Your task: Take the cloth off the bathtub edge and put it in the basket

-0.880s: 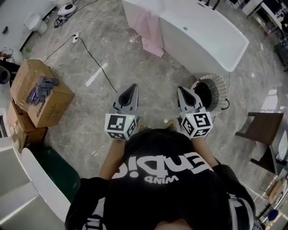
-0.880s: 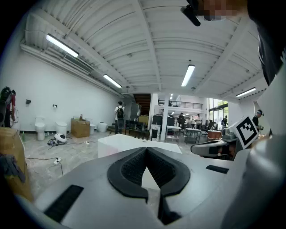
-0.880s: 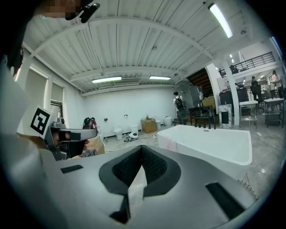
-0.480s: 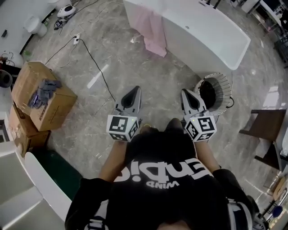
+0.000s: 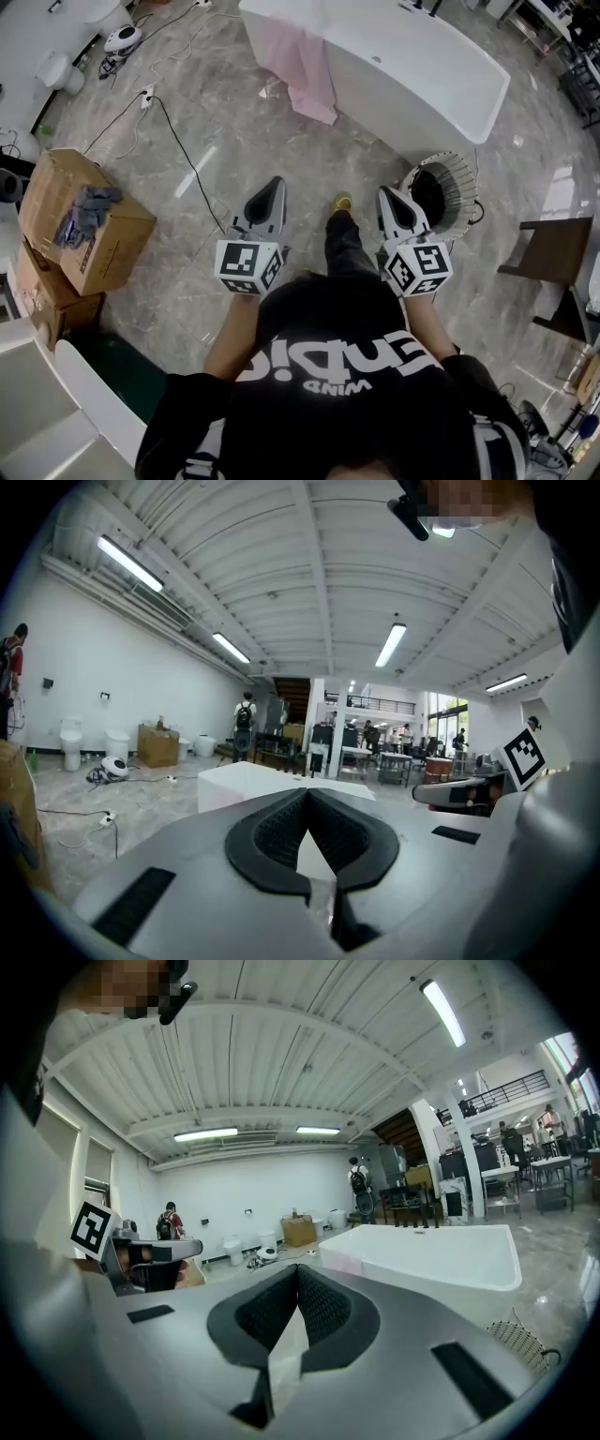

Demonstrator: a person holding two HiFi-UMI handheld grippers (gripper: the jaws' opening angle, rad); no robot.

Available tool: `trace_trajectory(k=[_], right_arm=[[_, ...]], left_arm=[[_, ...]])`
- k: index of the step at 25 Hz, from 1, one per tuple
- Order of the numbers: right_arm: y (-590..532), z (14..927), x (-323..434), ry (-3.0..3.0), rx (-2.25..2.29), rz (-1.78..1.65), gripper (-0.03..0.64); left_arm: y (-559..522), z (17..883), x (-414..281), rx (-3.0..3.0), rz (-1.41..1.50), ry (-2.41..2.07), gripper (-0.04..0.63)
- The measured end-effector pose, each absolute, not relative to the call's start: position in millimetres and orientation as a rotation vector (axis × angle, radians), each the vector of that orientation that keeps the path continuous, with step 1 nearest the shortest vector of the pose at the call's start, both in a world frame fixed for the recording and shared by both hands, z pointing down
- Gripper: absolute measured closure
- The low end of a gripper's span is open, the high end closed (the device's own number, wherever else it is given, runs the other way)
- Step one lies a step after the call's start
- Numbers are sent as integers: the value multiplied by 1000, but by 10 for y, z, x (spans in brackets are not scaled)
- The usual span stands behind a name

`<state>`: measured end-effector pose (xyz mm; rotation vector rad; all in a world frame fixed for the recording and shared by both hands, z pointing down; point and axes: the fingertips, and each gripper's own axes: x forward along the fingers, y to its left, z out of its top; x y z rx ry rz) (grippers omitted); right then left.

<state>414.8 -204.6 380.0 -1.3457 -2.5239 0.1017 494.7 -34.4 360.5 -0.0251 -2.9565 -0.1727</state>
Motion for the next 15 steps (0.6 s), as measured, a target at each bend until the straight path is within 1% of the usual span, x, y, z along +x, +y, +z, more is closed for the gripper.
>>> trace_trajectory(k=[7,15], right_arm=[[-1703,3885,3693,-2504,-1367,94,603],[-1187,3797,2886,-2466,-1430,100,603]], left_arm=[[-63,3706,4505,-39,-189,-2940,583],[376,3597,3730,-68,-206,-2963,583]])
